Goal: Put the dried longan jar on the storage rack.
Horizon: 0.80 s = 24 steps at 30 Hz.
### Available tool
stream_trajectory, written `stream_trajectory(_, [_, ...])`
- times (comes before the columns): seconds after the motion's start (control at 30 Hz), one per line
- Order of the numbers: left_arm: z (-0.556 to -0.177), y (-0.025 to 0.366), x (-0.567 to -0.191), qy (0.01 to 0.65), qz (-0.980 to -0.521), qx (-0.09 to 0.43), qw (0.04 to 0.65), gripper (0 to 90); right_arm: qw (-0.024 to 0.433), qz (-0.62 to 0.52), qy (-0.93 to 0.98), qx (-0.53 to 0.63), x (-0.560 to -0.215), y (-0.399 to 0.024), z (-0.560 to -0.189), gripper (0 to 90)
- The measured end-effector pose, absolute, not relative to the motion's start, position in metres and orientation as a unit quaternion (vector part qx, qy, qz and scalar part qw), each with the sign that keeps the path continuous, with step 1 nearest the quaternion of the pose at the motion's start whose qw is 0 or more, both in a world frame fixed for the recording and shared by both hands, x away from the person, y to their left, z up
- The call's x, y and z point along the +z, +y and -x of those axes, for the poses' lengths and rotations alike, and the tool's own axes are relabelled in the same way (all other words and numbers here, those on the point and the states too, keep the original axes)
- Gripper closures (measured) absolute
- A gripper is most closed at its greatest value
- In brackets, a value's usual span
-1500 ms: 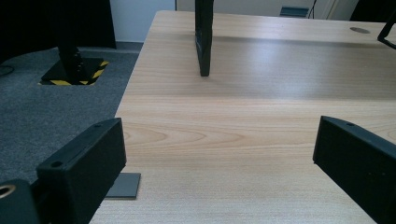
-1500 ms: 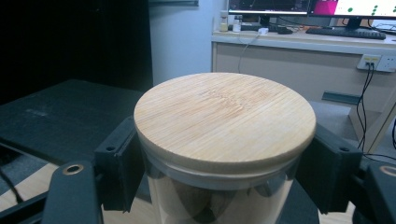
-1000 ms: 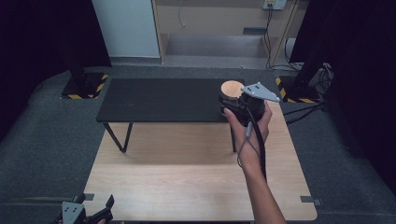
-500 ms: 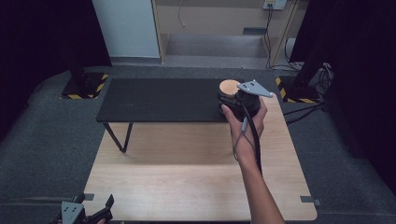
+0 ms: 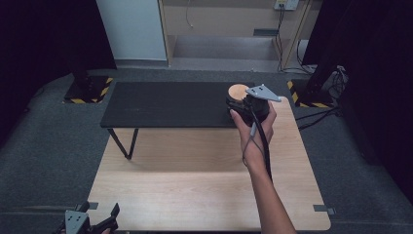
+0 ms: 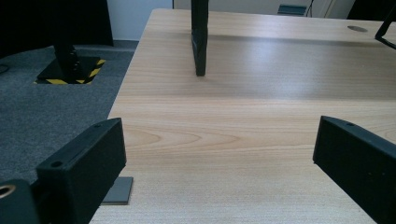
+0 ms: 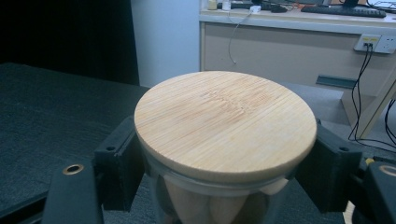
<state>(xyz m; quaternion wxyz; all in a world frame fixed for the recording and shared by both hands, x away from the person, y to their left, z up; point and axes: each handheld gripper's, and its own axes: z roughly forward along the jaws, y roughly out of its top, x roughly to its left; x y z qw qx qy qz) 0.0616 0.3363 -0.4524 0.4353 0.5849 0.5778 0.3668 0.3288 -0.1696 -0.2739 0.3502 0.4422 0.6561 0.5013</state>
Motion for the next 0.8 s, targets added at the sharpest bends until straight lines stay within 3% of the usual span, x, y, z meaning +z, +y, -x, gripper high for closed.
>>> stream_trajectory(0.1, [-0.061, 0.336, -0.452, 0.577, -0.586, 0.367, 0.436, 1.2, 0.354, -0.44, 0.654, 0.504, -0.276, -0.17, -0.329, 23.4])
stream_trajectory(0.2, [-0.062, 0.336, -0.453, 0.577, -0.586, 0.366, 0.436, 1.2, 0.353, -0.44, 0.651, 0.508, -0.278, -0.17, -0.329, 9.3])
stream_trajectory(0.3, [-0.062, 0.336, -0.453, 0.577, -0.587, 0.364, 0.436, 1.2, 0.35, -0.442, 0.658, 0.5, -0.279, -0.168, -0.331, 1.4])
stream_trajectory(0.8, [-0.062, 0.336, -0.453, 0.576, -0.587, 0.365, 0.436, 1.2, 0.366, -0.43, 0.647, 0.513, -0.286, -0.167, -0.322, 0.6])
